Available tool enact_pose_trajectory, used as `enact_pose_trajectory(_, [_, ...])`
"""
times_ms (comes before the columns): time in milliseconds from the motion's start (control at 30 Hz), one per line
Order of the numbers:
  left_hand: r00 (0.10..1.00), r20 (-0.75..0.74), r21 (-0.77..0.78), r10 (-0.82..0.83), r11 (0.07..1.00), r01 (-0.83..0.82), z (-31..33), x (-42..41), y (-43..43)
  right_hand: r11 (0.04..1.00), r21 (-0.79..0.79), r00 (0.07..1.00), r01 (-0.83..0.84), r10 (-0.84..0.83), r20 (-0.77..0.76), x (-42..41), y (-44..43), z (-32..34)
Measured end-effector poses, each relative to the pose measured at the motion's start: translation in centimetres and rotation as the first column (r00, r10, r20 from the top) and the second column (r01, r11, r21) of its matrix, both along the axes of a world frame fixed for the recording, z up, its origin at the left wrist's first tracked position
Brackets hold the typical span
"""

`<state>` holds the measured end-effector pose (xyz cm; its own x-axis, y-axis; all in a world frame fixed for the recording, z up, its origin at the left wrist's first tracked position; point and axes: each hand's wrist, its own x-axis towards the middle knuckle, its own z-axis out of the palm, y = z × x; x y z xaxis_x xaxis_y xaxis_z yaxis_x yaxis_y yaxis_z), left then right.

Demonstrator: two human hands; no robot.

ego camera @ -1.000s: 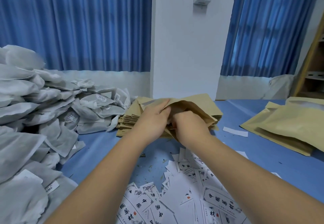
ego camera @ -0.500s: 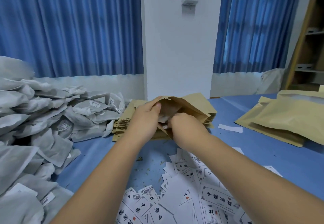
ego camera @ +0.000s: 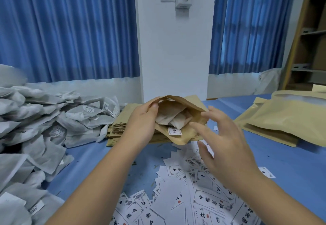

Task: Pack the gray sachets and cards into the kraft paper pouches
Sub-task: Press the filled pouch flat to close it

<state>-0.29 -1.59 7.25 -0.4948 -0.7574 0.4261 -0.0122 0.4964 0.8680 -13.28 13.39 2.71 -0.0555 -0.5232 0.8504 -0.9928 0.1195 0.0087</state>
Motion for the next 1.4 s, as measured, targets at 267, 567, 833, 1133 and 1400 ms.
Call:
enact_pose_trajectory(267, [0.982, 0.166, -0.082, -0.092, 0.991, 0.107, 1.7, 0.9, 1.8, 0.995, 0.046, 0.996, -0.085, 0.084, 0.018, -2.0, 0.4, -0.4])
enact_pose_trajectory(567, [0.996, 0.053, -0.21, 0.071, 0.976, -0.058, 1.0, 4.8, 4.5, 0.974, -0.05, 0.972, -0.222, 0.217, -0.093, -0.1, 0.4, -0.6])
enact_pose_trajectory(833, [0.972, 0.131, -0.386, 0.195, 0.913, -0.131, -2.1, 12.3, 7.0, 0.909, -0.023, 0.892, -0.417, 0.404, -0.202, 2.5, 1.8, -1.0])
enact_pose_trajectory(1133, [0.596, 0.537, -0.648, 0.596, 0.744, -0.16, -5.1, 15.7, 10.5, 0.861, 0.13, 0.827, -0.491, 0.508, -0.24, 5.2, 2.8, -1.3])
enact_pose_trajectory(1400, [0.548, 0.48, -0.776, 0.684, 0.623, -0.098, -6.0, 11.1, 12.4, 0.824, 0.226, 0.812, -0.519, 0.558, -0.17, 6.4, 3.5, -2.1])
